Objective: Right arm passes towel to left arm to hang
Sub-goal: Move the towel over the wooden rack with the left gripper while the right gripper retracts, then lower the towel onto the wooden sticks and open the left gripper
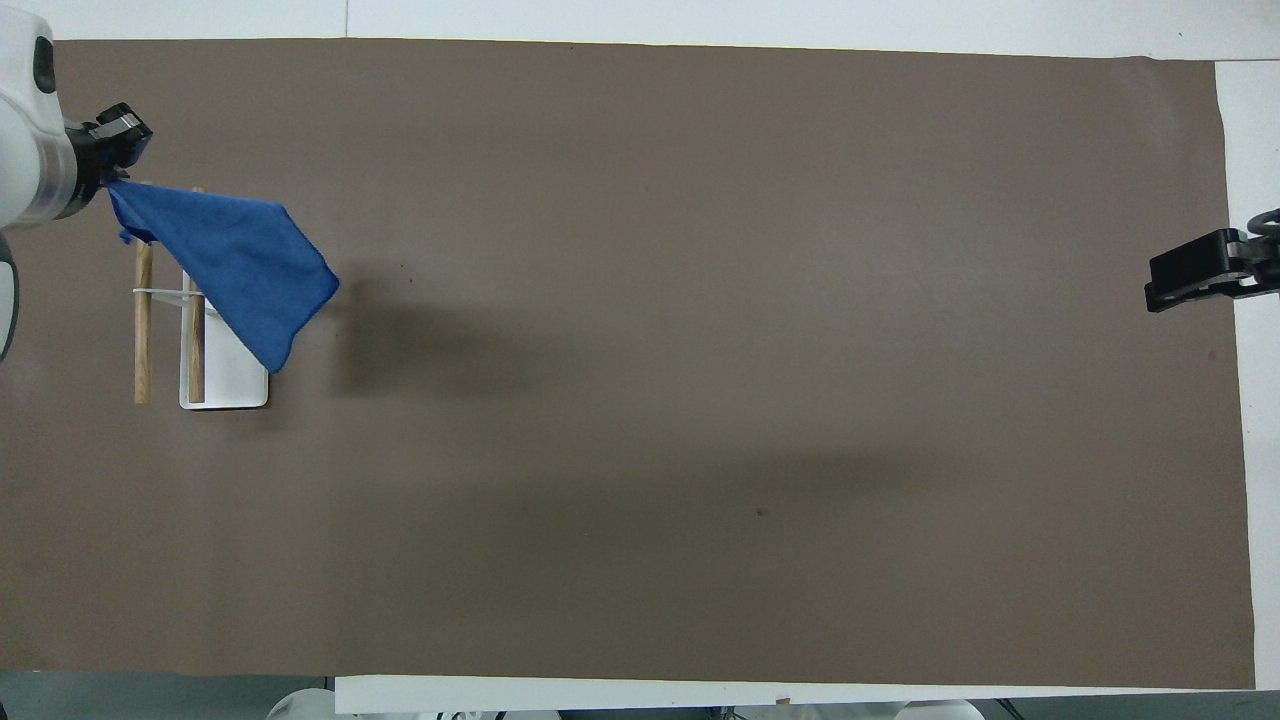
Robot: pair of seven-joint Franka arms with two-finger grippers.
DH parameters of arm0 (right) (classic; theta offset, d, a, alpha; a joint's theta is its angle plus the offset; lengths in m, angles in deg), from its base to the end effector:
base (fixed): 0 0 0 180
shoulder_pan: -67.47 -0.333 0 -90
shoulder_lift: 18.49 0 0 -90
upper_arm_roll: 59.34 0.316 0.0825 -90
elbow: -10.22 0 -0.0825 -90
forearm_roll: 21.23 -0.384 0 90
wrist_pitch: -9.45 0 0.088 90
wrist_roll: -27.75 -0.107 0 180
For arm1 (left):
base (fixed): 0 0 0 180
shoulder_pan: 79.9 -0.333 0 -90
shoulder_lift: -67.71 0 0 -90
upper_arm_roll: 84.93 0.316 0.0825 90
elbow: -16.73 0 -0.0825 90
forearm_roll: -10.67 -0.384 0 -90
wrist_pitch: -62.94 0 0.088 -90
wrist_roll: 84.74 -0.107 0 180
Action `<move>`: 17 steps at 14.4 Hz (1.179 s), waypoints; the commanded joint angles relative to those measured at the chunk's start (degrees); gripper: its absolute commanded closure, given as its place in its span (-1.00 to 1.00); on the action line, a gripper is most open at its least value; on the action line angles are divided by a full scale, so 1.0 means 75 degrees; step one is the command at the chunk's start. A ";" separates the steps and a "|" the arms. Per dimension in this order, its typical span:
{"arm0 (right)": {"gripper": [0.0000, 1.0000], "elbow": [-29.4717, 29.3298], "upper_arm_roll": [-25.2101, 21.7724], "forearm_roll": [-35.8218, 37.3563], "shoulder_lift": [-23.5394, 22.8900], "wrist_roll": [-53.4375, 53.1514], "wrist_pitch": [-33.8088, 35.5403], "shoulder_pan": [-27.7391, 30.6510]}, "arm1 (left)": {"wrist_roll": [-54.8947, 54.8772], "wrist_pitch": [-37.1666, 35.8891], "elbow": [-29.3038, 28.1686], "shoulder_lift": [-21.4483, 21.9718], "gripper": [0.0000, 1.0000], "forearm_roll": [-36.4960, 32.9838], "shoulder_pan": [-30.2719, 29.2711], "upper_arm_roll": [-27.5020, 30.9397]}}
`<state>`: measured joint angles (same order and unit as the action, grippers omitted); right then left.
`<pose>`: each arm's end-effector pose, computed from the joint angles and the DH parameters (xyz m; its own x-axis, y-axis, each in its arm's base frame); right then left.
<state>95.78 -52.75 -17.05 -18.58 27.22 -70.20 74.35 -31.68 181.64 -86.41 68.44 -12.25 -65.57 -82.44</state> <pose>0.5359 -0.0116 0.6450 0.9943 -0.0273 -0.1034 -0.0198 -0.9971 0.0735 0.5783 -0.1006 0.5740 0.7533 0.4797 0.4500 0.5510 -0.8338 -0.0336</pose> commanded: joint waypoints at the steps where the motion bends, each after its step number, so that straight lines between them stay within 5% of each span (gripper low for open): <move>1: -1.00 -0.0170 -0.0047 -0.0054 -0.0024 0.0117 0.0108 -0.0168 | -0.0125 0.0636 -0.0332 0.0055 1.00 -0.0318 -0.0444 -0.0075; 10: -1.00 0.0053 -0.0058 0.0051 0.0117 0.0093 0.0155 -0.0121 | -0.0583 0.1551 -0.0860 0.0172 1.00 -0.0715 -0.1511 -0.0075; 17: -1.00 0.0053 -0.0058 0.0052 0.0176 0.0128 0.0342 -0.0086 | -0.1262 0.3005 -0.2055 0.0454 1.00 -0.0717 -0.2461 -0.0098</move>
<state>95.67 -53.16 -17.00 -18.19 27.22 -68.96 73.09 -40.31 202.00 -97.95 69.55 -16.52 -83.08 -82.49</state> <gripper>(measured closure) 0.000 0.978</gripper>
